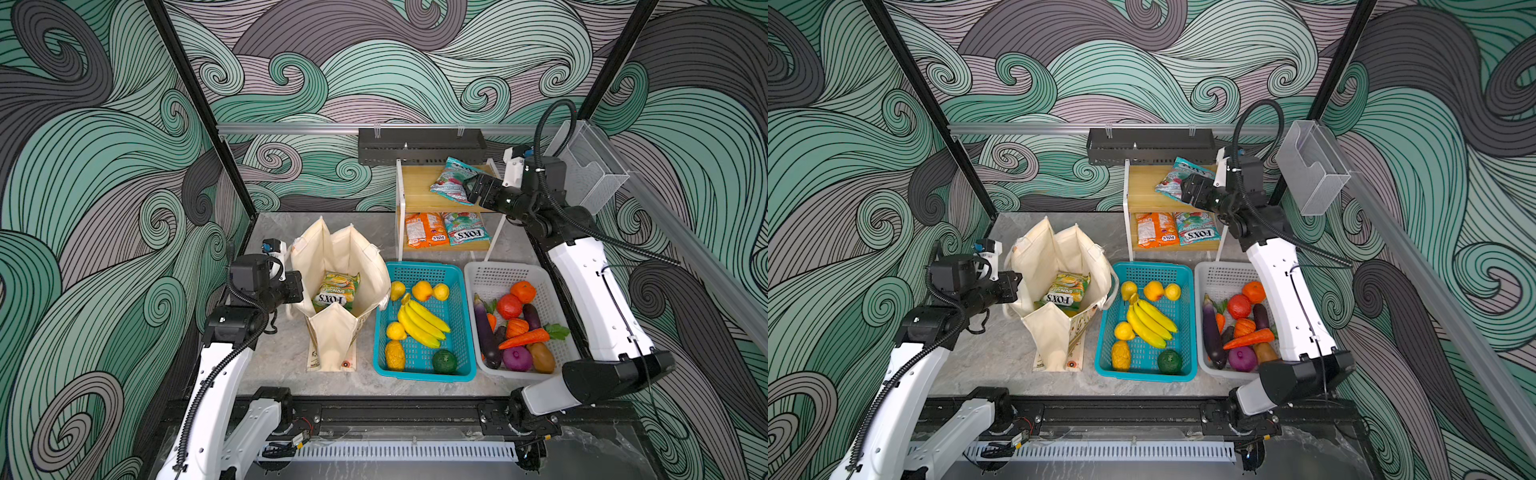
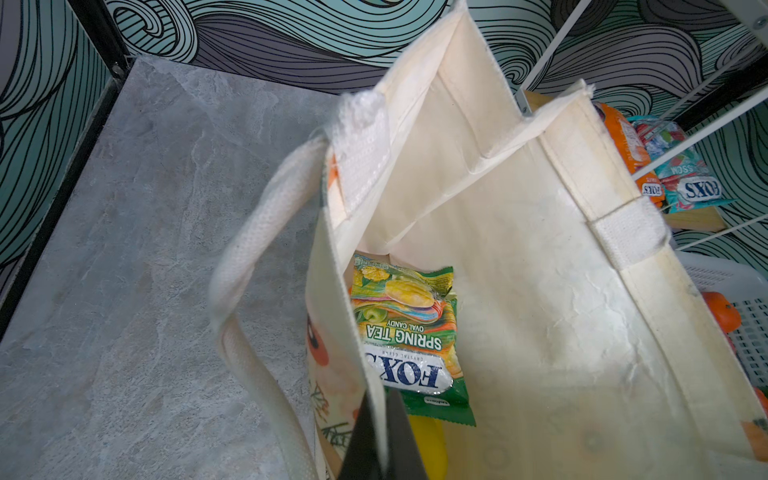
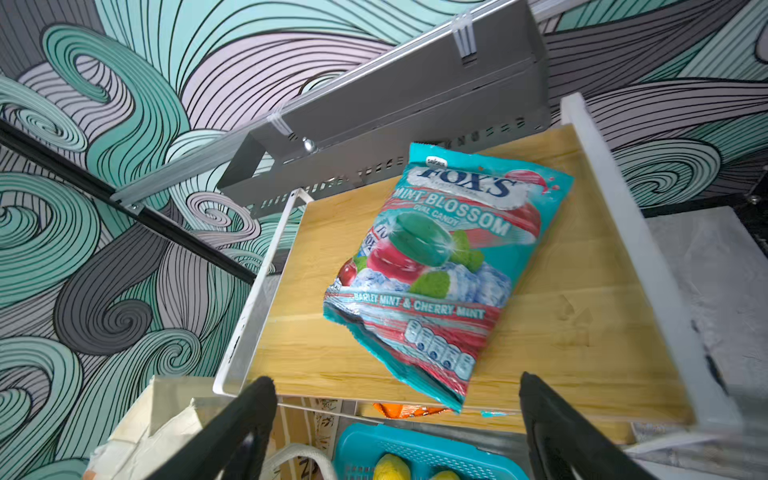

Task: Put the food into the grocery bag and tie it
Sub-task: 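Grasp the Mint Blossom bag's corner with the right gripper and pull it off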

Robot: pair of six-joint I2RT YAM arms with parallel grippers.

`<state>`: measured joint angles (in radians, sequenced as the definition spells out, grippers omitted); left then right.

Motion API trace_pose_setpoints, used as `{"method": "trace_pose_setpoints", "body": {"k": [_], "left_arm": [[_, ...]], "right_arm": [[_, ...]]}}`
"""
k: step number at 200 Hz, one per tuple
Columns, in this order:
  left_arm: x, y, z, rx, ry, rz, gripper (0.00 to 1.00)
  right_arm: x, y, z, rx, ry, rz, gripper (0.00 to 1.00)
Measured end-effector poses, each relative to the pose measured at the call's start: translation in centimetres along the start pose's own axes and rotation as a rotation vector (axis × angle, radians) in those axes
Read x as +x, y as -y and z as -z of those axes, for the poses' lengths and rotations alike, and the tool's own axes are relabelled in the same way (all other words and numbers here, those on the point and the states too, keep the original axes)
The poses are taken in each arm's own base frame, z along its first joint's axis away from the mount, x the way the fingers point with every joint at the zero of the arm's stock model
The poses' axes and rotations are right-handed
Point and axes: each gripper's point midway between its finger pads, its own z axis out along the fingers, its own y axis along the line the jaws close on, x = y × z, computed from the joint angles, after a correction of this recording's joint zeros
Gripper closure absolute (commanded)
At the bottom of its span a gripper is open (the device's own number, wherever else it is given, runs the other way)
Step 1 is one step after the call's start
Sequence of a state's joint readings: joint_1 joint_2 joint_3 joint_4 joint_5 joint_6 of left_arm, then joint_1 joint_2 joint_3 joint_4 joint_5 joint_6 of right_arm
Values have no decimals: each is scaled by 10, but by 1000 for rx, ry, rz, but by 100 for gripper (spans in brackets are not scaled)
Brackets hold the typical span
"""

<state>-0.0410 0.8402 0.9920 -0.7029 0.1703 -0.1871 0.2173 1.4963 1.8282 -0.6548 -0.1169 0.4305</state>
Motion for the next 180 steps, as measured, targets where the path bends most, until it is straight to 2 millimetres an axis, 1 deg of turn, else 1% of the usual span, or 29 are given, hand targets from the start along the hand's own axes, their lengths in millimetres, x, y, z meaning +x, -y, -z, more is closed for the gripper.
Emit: {"method": "trace_pose_setpoints", "body": {"k": [15,23,35,50,62,73,96,124,139,154,166,180], "left_arm": [[0,0,0,0,0,0,100],[0,0,0,0,0,0,100],[0,0,0,0,0,0,100],[0,0,0,0,0,0,100],[0,0,0,0,0,0,100],[0,0,0,0,0,0,100],[0,0,0,0,0,0,100],[0,0,0,0,0,0,100],[0,0,0,0,0,0,100],[0,0,0,0,0,0,100],[0,0,0,0,0,0,100],[0,0,0,0,0,0,100]], "right_arm": [[6,8,-3,14,-17,-31,29],[11,11,-8,15,-35,-44,32],[17,14,-15,12,-60,-66,34],[24,17,-25,11,-90,-86,38],[32,19,-31,11,-116,-101,39],[36,21,-35,10,-129,-110,41],[37,19,-35,0,-132,-123,46],[38,20,-38,-6,-131,-141,63],[40,22,-40,-5,-136,-149,69],[41,22,-41,-8,-136,-155,77],[41,22,-42,-11,-134,-156,87],[40,21,-42,-14,-131,-161,90]]}}
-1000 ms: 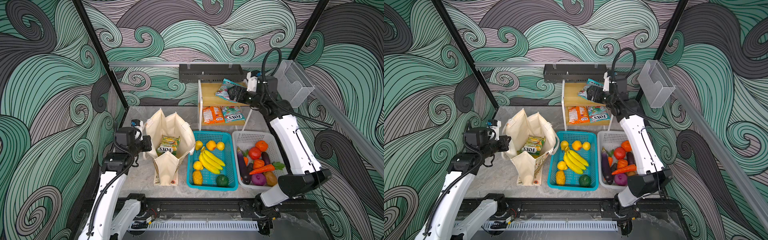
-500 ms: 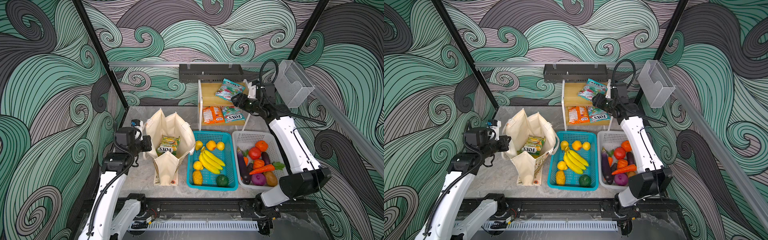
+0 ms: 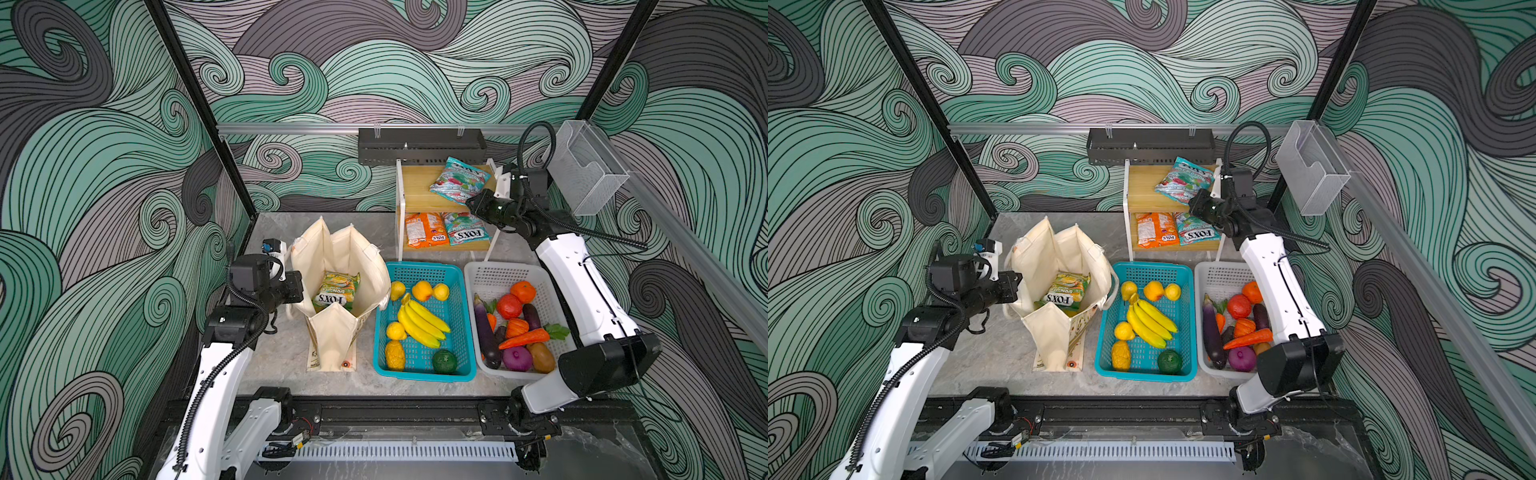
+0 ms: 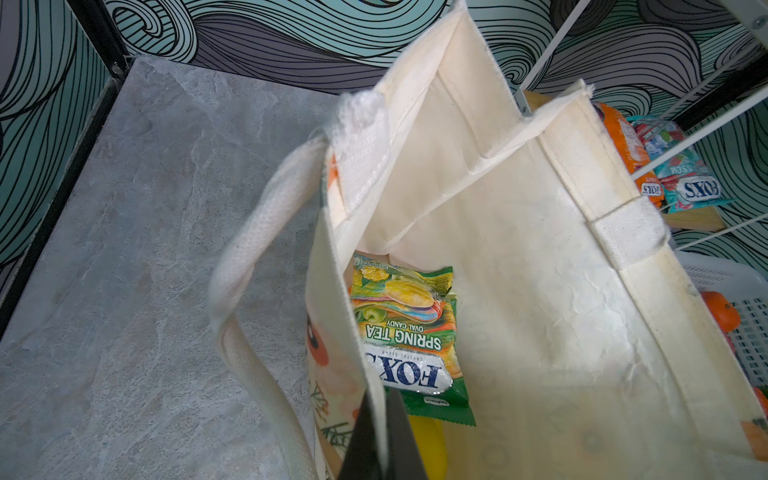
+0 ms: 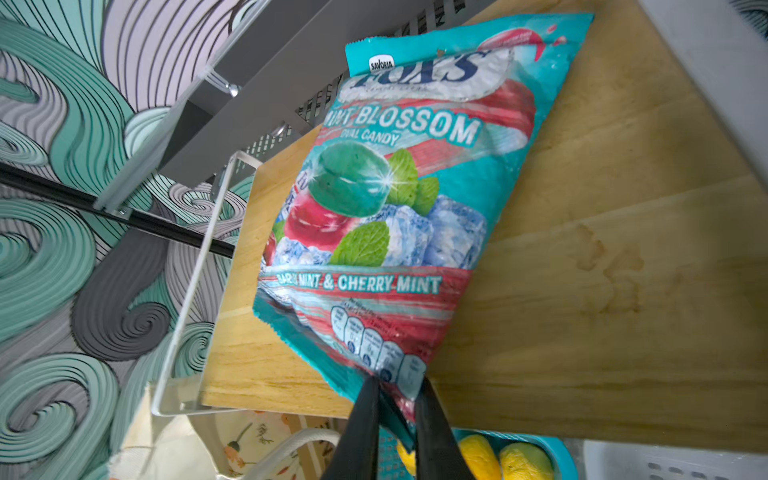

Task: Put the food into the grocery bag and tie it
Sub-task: 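Grasp the Mint Blossom bag's corner with the right gripper and pull it off, then carry the Mint Blossom bag with the right gripper over the tote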

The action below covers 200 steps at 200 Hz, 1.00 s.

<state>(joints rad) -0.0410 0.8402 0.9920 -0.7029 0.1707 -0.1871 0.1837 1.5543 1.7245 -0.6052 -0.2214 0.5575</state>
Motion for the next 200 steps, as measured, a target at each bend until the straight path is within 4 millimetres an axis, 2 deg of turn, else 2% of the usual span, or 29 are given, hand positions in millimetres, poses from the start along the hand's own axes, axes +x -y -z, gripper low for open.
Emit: {"method": "trace_pose_setpoints", "body": {"k": [13,67,92,120,170,200], "left_arm": [[0,0,0,0,0,0,100],[0,0,0,0,0,0,100],[0,0,0,0,0,0,100],[0,0,0,0,0,0,100],[0,0,0,-1,0,0,100],[0,0,0,-1,0,0,100]], "right_arm": [[-1,-1,0,-8,8,4,100],[1,-12,4,-62,1,4,100],[3,-26,13,-97,6,25,100],[4,-57,42,-175,35,66,100],[-6,-120,115,-341,141,161,100],[3,-142,133,-402,138,196,100]]}}
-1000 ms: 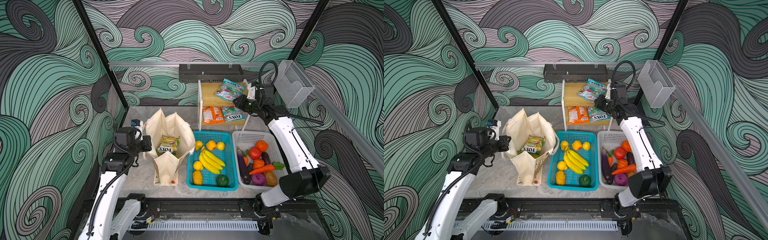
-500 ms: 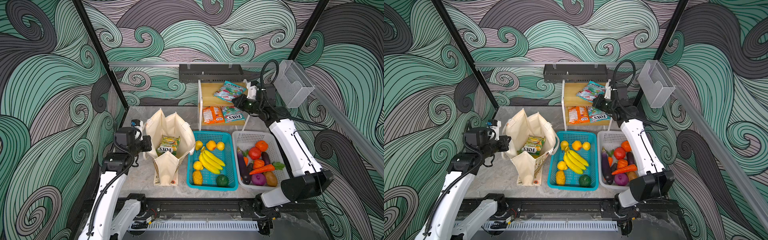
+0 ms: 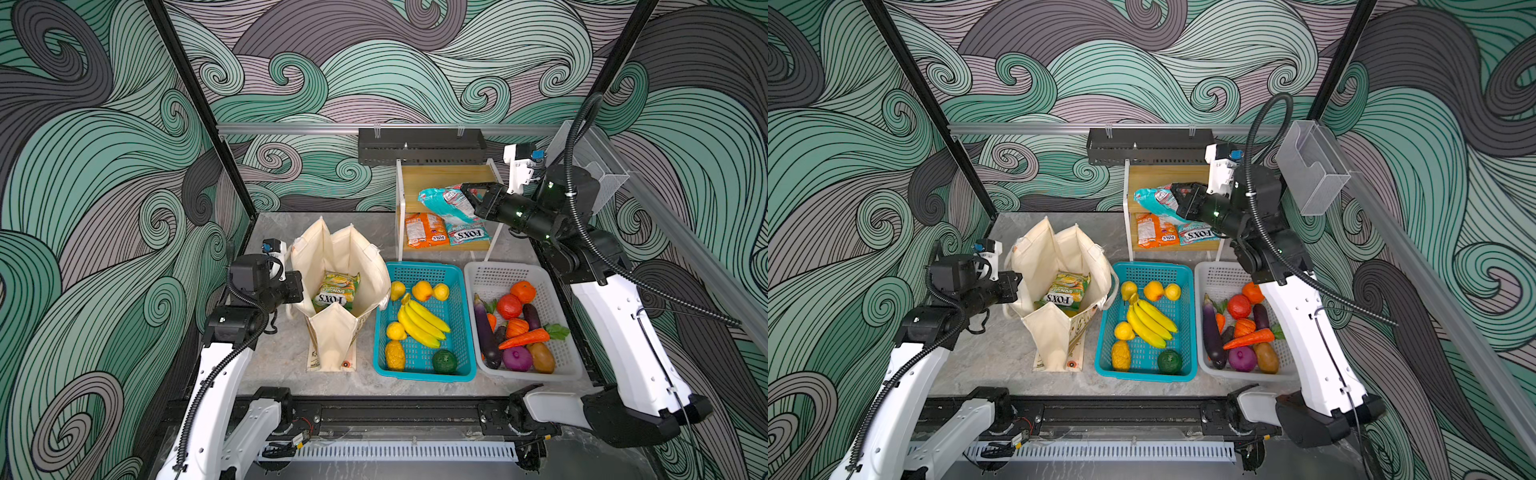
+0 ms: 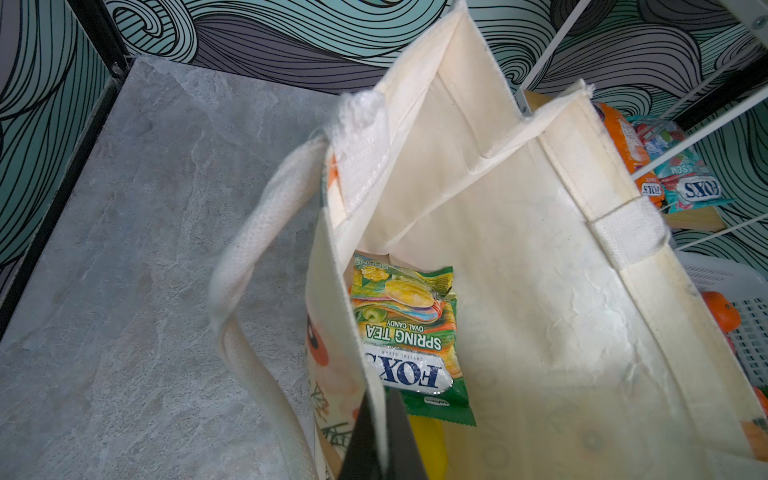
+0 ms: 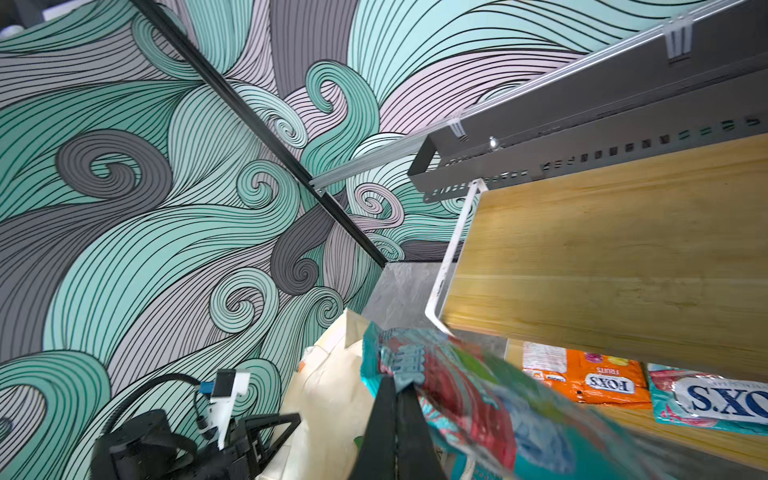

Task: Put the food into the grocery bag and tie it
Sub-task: 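Carry the Mint Blossom bag with the right gripper over the tote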

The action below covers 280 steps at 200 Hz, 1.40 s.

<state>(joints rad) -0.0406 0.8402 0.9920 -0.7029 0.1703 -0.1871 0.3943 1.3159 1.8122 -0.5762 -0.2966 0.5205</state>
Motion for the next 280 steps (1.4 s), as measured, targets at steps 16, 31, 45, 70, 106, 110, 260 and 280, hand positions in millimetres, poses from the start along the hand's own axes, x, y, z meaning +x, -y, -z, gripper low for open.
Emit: {"method": "trace_pose_setpoints", "body": {"k": [16,31,45,70,106,110,260,280], "left_arm": [[0,0,0,0,0,0,100],[0,0,0,0,0,0,100],[0,0,0,0,0,0,100],[0,0,0,0,0,0,100],[0,0,0,0,0,0,100],[0,0,0,0,0,0,100],[0,0,2,1,7,-1,100],[0,1,2,1,7,-1,100]], "right_arm": [[10,-14,-2,-32,-31,8,100],[23,-29,-6,-70,-68,17,100],[37,-45,-10,-112,-108,26,100],[65,-71,-23,-180,-183,40,100],[117,-105,-62,-262,-327,47,100],[125,-110,-68,-271,-348,48,100],[291,-110,-150,-292,-742,-9,100],[304,-109,-155,-305,-775,-17,100]]}}
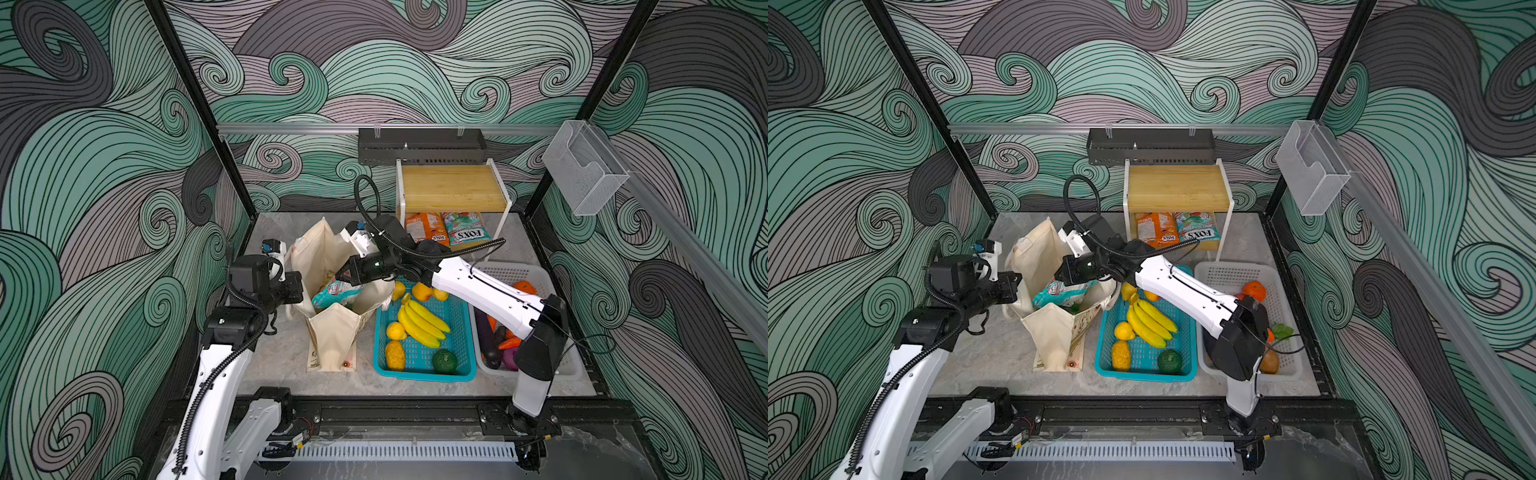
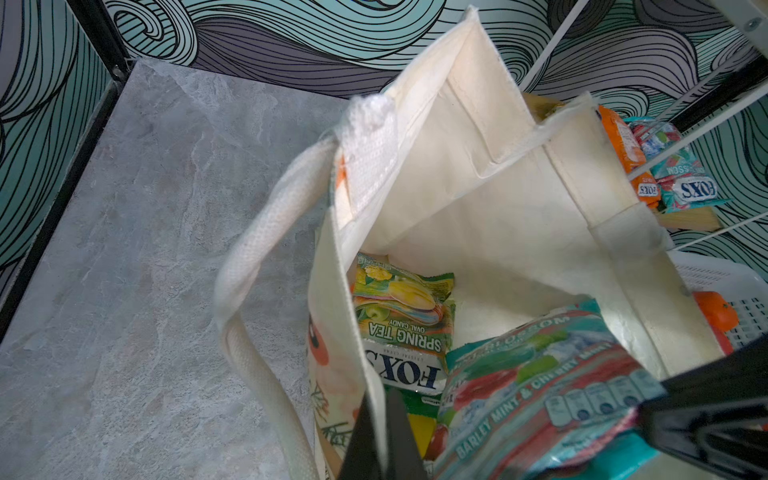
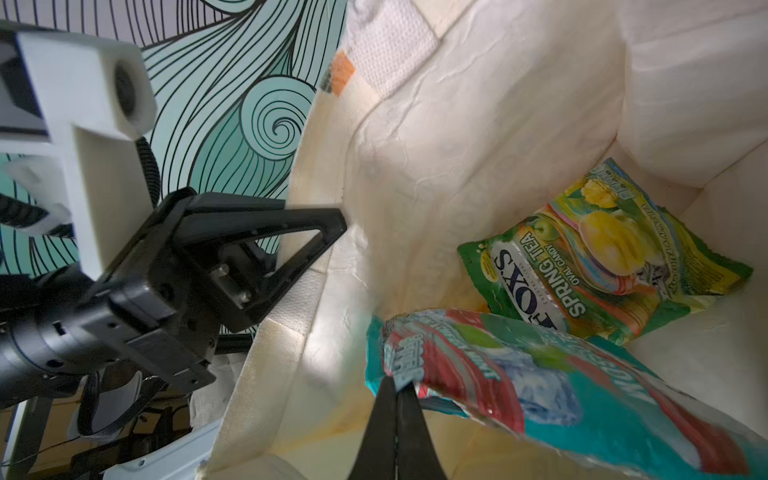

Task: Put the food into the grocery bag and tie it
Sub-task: 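Carry the Mint Blossom bag with the right gripper over the tote, then lower the Mint Blossom bag into the tote and open the right gripper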

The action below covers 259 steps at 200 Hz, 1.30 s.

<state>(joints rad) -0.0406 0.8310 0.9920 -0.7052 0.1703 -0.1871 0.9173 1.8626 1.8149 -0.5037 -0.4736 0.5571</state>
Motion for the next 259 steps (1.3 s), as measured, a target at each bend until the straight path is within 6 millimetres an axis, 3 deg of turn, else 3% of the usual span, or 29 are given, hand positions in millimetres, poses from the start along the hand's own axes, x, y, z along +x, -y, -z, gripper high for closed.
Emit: {"method": "trace_pose_setpoints", "body": {"k": [33,60,106,126,143,162,215,220,224,259], "left_arm": [[0,0,0,0,0,0,100],[0,0,0,0,0,0,100],[0,0,0,0,0,0,100],[0,0,0,0,0,0,100],[0,0,0,0,0,0,100],[0,0,0,0,0,0,100],[0,0,0,-1,-1,0,100],[0,0,0,-1,-1,1,100],[0,0,0,-1,-1,1,100],[0,0,0,-1,-1,1,100]], "right_arm": [[0,-6,-20,-22,-28,30,100],[12,-2,-31,-6,-62,52,100],[44,39,-37,139,-140,80,100],[59,55,-31,203,-165,86,100],[65,62,-22,247,-170,94,85],[65,66,-12,291,-165,113,54],[64,76,14,400,-147,156,25],[62,74,19,406,-137,162,6],[61,73,24,411,-125,163,2],[40,53,73,434,26,194,1]]}}
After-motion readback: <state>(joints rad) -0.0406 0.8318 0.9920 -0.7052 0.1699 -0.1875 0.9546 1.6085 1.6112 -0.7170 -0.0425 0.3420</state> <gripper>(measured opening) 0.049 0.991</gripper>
